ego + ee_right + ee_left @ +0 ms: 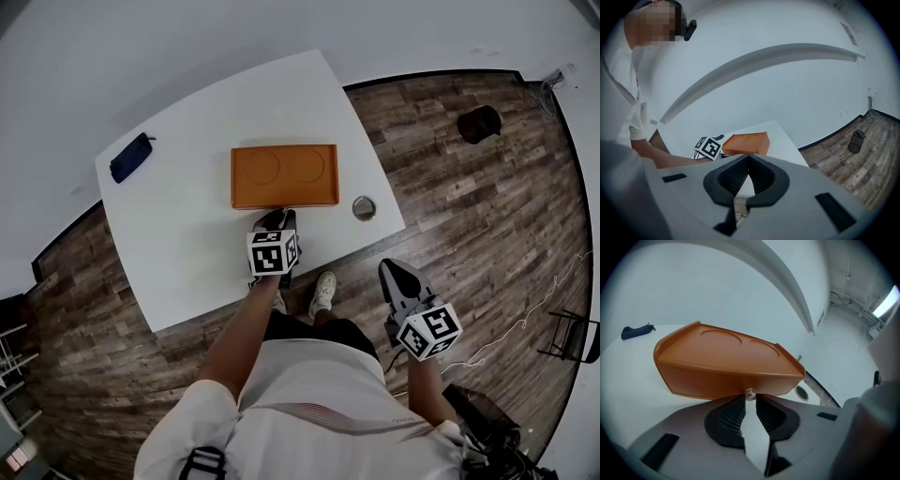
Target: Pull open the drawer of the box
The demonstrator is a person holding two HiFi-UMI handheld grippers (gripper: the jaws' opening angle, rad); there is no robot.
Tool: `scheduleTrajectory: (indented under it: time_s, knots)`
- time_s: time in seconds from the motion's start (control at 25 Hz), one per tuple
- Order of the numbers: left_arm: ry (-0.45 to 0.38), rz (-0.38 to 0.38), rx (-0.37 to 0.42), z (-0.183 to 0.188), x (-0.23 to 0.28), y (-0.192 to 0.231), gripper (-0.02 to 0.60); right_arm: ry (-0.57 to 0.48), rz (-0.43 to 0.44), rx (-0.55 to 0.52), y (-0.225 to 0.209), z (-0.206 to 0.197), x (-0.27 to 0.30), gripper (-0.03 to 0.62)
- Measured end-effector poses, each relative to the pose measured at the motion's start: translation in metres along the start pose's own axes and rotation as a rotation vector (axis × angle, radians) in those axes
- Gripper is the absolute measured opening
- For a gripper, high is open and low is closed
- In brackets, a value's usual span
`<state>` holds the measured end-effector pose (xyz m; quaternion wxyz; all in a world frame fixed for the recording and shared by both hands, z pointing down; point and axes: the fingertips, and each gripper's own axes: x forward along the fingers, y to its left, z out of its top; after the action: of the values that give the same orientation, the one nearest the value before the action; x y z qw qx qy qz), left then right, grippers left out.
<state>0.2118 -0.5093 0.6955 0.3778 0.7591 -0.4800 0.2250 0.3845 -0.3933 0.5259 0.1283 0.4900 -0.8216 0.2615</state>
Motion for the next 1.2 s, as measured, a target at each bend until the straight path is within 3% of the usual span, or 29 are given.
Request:
scheduleTrajectory:
  time_s: [0.52, 1.2]
  knots:
    - [0.025, 0.016, -0.020, -0.003, -0.002, 0.000, 0.072, 0.008, 0.014, -0.003, 0.005, -0.003, 0.005, -0.002]
    - [0.041, 0.023, -0.057, -0.042, -0.026, -0.010, 0.072, 0.011, 0.075, -0.014, 0.015, -0.009, 0.007, -0.002]
